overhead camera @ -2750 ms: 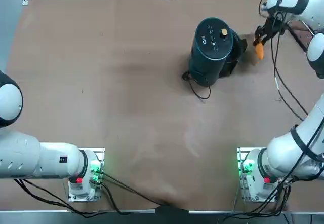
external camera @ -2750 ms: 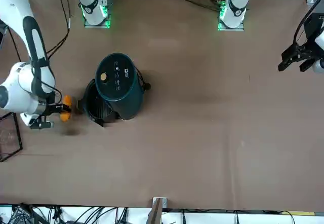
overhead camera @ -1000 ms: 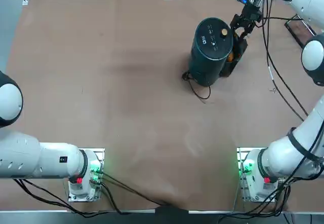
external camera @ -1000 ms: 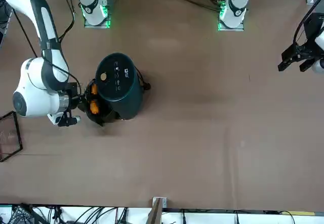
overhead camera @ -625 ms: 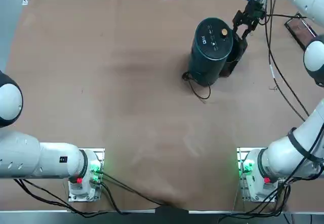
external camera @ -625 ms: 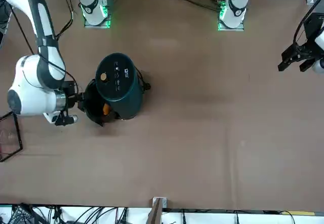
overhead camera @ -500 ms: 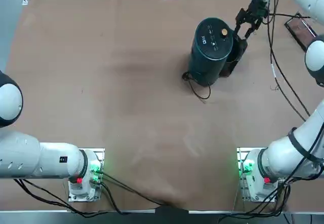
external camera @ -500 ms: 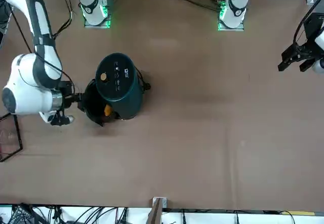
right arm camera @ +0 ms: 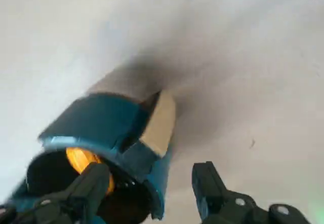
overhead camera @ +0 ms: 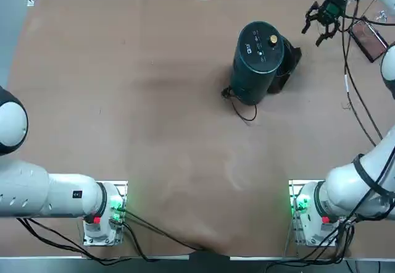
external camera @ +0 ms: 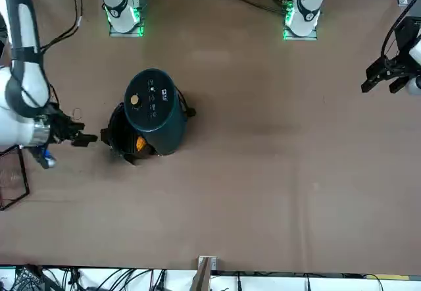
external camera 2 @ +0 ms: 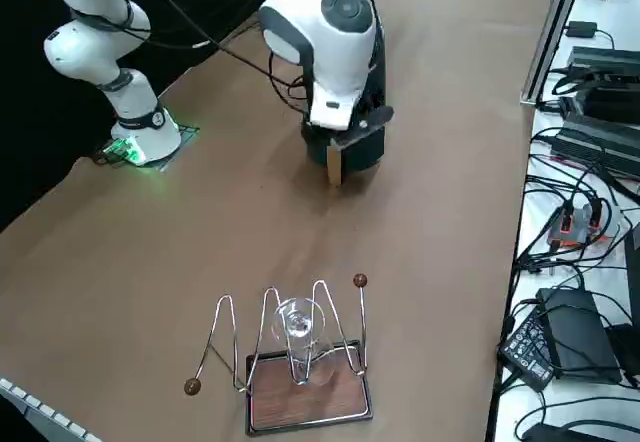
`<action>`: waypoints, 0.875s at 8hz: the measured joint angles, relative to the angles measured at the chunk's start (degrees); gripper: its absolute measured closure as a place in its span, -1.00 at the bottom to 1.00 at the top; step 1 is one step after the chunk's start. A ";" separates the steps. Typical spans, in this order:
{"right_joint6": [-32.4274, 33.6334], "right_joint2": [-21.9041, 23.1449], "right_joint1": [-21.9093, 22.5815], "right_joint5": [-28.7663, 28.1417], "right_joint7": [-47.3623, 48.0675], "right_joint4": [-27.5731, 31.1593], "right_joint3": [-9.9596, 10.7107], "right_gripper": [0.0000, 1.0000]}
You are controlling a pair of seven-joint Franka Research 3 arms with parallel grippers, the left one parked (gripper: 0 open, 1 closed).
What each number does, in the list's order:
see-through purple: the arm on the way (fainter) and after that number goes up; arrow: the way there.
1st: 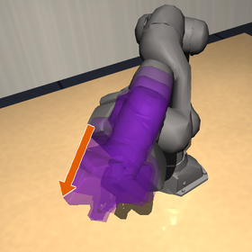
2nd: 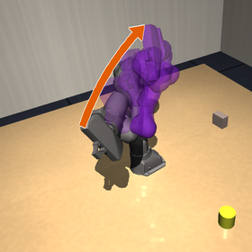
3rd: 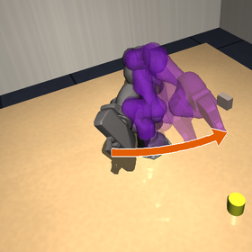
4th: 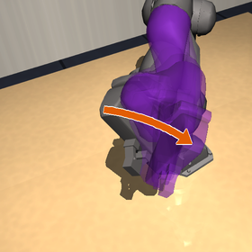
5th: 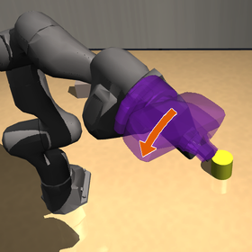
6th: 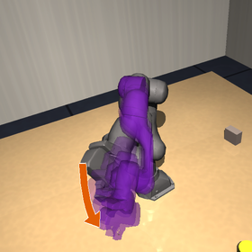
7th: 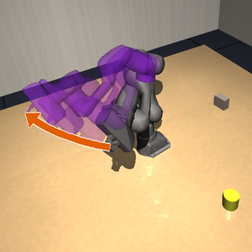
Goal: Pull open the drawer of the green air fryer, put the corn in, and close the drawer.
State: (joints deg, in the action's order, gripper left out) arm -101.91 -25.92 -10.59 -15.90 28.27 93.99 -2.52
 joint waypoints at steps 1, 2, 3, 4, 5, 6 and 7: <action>0.00 -0.44 -0.63 -0.01 6.90 0.07 0.01 -1.00; 0.01 -0.74 -0.92 -0.01 12.89 0.33 0.01 -1.00; 0.01 -0.91 -1.20 -0.01 17.30 1.03 0.01 -1.00; 0.00 -0.99 -1.66 -0.01 19.95 1.94 0.02 -1.00; -0.02 -1.14 -2.17 -0.03 21.89 2.71 0.02 -1.00; -0.35 -1.36 -2.42 -0.06 24.26 3.18 0.02 -1.00; -1.18 -1.60 -2.40 -0.06 26.59 3.52 -0.06 -1.00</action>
State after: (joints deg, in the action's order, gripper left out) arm -103.10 -27.51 -12.99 -15.96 54.86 97.51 -2.59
